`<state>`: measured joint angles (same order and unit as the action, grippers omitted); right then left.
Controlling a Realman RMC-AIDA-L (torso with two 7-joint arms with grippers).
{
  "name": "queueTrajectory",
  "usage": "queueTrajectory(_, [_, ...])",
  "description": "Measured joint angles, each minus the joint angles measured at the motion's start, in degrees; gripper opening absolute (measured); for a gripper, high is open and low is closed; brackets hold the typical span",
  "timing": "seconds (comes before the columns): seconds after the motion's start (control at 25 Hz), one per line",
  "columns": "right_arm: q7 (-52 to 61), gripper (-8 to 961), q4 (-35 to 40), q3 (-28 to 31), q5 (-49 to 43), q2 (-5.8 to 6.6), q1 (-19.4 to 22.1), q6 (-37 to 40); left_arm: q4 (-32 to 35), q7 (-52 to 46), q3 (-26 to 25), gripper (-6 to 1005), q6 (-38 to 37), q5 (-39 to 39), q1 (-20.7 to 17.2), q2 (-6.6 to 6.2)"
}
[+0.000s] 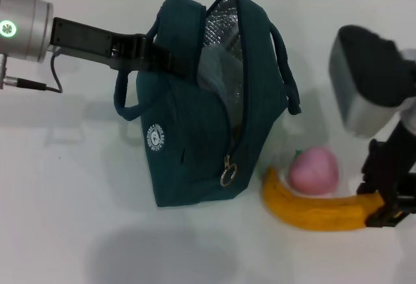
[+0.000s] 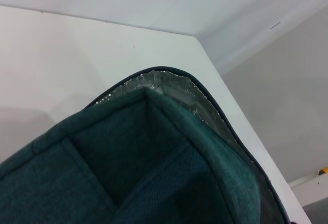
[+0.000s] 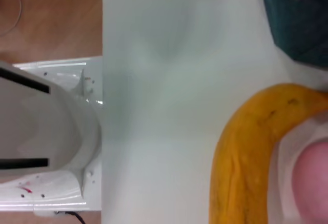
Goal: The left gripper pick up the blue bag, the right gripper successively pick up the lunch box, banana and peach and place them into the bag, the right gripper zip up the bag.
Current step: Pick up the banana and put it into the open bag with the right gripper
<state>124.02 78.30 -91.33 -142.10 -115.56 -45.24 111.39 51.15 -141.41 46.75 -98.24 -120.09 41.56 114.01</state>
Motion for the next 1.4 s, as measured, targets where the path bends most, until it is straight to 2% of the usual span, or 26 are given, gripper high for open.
queueTrajectory(0.2, [-0.75,451,5.46,5.99,-0.30,0.12,1.80,6.45,0.07,0.00,0.02,35,-0.02,0.05,-0.08,-0.06])
queueTrajectory(0.32, [-1.76,449,8.32,11.68,-0.39,0.23,2.75,10.47,0.06,0.00,0.01,35,-0.02,0.05,-0.08,-0.12])
queueTrajectory(0.52, [-3.42,447,10.18,17.73,-0.10,0.90,4.42,11.91,0.00,0.00,0.02,35,-0.02,1.13,-0.18,-0.13])
queueTrajectory(0.96, [-5.71,446,9.56,20.26,-0.12,0.68,5.20,11.48,-0.12,-0.14,-0.04,35,0.16,1.27,-0.26,-0.20])
queueTrajectory(1.2, [-6.28,445,9.27,25.65,-0.09,0.59,4.85,9.04,-0.20,-0.02,-0.08,35,0.25,1.27,-0.25,-0.15])
queueTrajectory(1.4, [-6.17,445,7.59,26.69,-0.84,0.87,4.90,7.43,-0.25,-0.06,-0.08,35,0.26,1.27,-0.25,-0.12])
